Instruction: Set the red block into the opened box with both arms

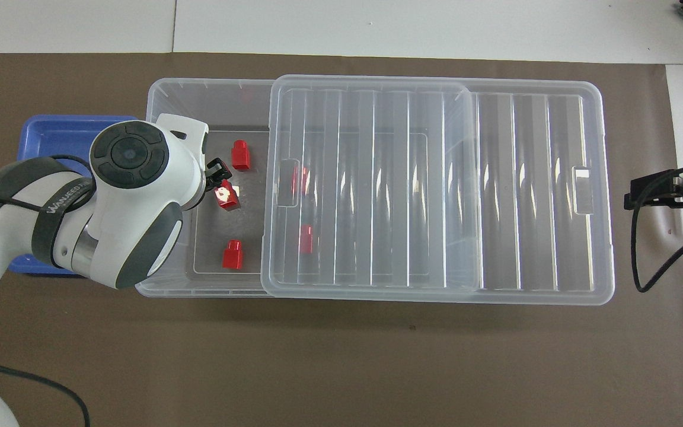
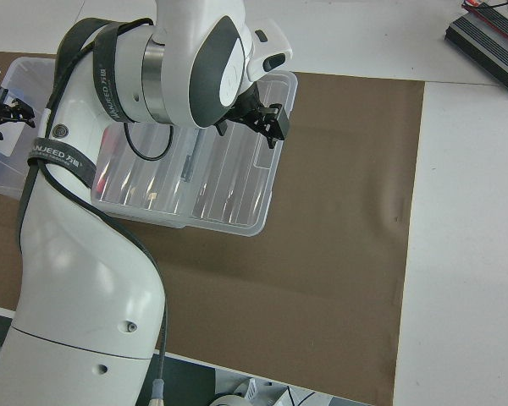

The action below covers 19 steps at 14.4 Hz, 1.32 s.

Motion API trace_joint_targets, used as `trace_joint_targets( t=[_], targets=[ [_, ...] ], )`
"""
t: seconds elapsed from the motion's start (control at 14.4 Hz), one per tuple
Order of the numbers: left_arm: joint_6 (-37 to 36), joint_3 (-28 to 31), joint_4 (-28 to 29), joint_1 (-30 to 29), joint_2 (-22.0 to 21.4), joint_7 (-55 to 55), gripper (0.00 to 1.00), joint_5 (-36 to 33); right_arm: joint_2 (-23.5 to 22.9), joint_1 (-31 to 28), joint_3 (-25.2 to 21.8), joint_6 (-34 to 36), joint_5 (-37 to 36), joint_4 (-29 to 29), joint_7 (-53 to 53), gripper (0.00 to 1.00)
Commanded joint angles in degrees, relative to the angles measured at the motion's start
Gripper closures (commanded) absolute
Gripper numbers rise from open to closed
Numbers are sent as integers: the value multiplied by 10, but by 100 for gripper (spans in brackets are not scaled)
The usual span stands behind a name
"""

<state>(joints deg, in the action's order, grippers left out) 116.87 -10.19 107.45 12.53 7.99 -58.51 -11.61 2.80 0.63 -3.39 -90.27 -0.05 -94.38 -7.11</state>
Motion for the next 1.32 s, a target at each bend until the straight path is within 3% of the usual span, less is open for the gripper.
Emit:
trace_joint_targets(
  t=[0.0, 0.21, 0.42, 0.63, 0.84, 0.98, 1.18, 1.25],
  targets=[
    [-79, 4, -51, 7, -12, -6, 3, 21, 11, -6, 1, -12, 12, -14, 0, 0],
    [-137, 5, -73, 2, -45, 12, 0, 21, 11, -6, 1, -13, 12, -15, 0, 0],
    [-210, 29, -95, -50, -111, 198, 0, 64, 11, -6, 1, -14, 11, -15, -2, 0],
    [-284, 32, -128, -125, -126, 384, 0, 74, 11, -6, 1, -14, 11, -16, -2, 0],
    [-300, 26, -125, -174, -141, 524, 0, 73, 20, -12, -2, -54, 9, -47, 20, 0],
    [-322, 28, -123, -187, -146, 533, 0, 73, 21, -46, -2, -106, 9, -76, 91, 27],
    [-314, 28, -107, -192, -151, 558, 0, 76, 6, -72, -2, -171, 1, -99, 144, 100],
    [-313, 28, -105, -190, -153, 566, 0, 79, -2, -78, -2, -188, -4, -105, 146, 100]
  ],
)
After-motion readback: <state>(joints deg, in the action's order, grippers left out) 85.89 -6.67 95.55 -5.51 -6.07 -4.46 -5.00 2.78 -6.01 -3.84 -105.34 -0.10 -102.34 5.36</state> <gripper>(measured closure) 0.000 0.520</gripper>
